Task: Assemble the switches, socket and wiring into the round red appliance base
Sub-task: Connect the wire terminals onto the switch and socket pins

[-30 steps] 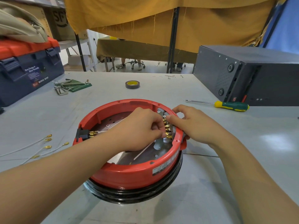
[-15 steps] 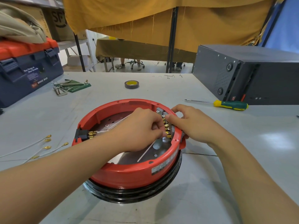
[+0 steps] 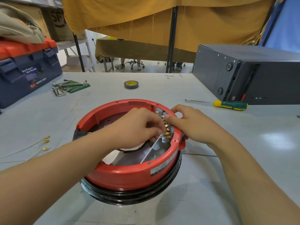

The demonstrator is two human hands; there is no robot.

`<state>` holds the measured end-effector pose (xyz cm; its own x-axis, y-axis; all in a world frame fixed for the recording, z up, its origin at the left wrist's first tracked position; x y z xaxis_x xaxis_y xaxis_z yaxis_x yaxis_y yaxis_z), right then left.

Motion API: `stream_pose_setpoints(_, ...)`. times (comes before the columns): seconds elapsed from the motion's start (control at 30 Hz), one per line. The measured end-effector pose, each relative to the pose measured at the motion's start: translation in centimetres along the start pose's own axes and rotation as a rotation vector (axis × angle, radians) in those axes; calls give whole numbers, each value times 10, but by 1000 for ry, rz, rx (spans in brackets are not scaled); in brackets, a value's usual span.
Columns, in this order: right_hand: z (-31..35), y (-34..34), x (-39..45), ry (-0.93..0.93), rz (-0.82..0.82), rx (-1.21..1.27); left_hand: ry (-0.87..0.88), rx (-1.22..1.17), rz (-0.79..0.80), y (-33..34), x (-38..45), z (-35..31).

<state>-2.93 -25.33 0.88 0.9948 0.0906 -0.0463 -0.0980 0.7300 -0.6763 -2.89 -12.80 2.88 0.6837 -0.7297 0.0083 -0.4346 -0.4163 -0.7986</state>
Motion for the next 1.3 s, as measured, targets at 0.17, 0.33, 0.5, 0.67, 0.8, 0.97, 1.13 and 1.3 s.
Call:
stream_pose_setpoints(0.17,0,0,0,2,-1,-12,22,73,-30,-2,0,-1)
stream_pose_setpoints(0.33,0,0,0,3,-6,-18,36,102,-26,-2,0,-2)
stream_pose_setpoints(0.5,1,0,-1,1,-5,-10,47,122,-40,-1,2,0)
stream_pose_setpoints(0.67,0,0,-1,-7,-8,-8,75,137,-19,1,3,-1)
stream_pose_setpoints(0.8,0,0,0,-6,-5,-11,81,159,-13,3,5,-2)
stream_pose_setpoints(0.97,0,0,0,-9,-4,-26,101,183,-12,4,5,-4)
stream_pose_setpoints(1.13,0,0,0,-2,-2,-24,103,200,-11,4,4,-4)
stream_pose_setpoints(1.3,-1,1,0,-4,-1,-27,90,170,3,6,6,-4)
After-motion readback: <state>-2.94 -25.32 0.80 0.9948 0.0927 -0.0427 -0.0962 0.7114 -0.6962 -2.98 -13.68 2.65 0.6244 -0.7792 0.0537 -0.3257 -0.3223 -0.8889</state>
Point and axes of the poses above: each hand's wrist, its own x-axis towards the middle knuckle, its own y-axis out of the palm, z = x × y, the point moved 8 cm from there along x, towards the middle knuckle, and after that the axes turned 8 degrees about z, right-handed, at the moved point
